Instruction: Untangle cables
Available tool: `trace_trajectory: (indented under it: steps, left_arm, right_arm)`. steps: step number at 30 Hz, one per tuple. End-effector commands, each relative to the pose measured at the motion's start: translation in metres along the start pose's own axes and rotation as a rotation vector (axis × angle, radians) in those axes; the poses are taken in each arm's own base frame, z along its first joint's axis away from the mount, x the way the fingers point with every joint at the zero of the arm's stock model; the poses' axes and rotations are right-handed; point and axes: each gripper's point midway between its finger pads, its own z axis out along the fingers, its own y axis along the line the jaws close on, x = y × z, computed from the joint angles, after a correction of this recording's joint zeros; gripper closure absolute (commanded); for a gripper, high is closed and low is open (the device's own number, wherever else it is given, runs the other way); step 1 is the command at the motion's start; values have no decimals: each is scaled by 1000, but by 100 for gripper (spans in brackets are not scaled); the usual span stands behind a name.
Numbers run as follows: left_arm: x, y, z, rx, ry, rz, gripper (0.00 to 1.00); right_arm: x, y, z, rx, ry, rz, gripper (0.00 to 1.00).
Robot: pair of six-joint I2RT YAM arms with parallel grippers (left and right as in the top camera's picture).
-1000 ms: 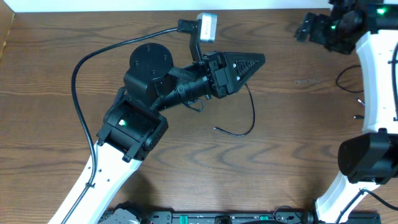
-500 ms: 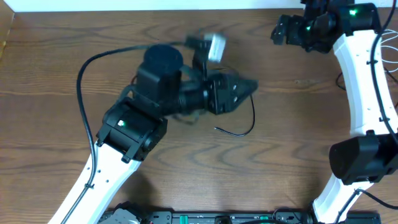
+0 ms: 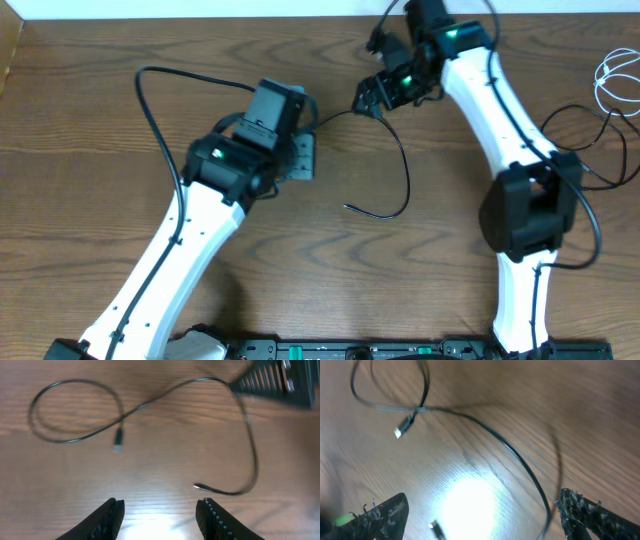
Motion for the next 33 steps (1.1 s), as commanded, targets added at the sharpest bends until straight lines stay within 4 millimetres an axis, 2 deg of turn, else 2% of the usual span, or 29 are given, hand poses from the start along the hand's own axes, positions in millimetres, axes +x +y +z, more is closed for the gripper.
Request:
trace_trajectory:
  steps: [1,4,9,13,18,21,23,24,25,26,29,32,33]
  left_arm:
    - [-9,37,2,-71,0,-105,49]
    - [-11,52,2,-94,0,-142,49]
    - [-8,58,1,-95,16,-157,48]
    - [-6,58,2,-97,21,-157,48]
    - [-7,58,2,-97,21,-157,48]
    - [-8,58,2,-96,17,-157,48]
    - [-8,58,2,-96,17,-157,48]
    - [-8,58,2,-96,17,-157,48]
    - [-8,58,2,-96,17,-157,48]
    - [-8,58,2,-96,17,-157,48]
    - [-8,58,2,-96,17,-158,48]
    - [-8,58,2,-96,17,-157,48]
    - [-8,58,2,-96,17,-157,48]
  right_arm:
    - [6,13,43,-68,46,-213,8]
    - [4,10,68,-65,41,-266,7]
    - [-7,2,100,-56,-4,-304,12]
    - [-5,-3,116,-57,-2,-300,17]
    - [1,1,125,-92,9,-286,31]
    - [2,6,126,-101,14,-270,47]
    - [3,9,127,-103,21,-248,71]
    - [3,10,127,-104,24,-236,79]
    - [4,10,127,-104,26,-228,93]
    - [3,10,126,-103,26,-224,99]
    - [-3,9,112,-95,9,-145,99]
    - [-19,9,71,-76,-43,-67,99]
    - [-27,10,46,-66,-80,-47,99]
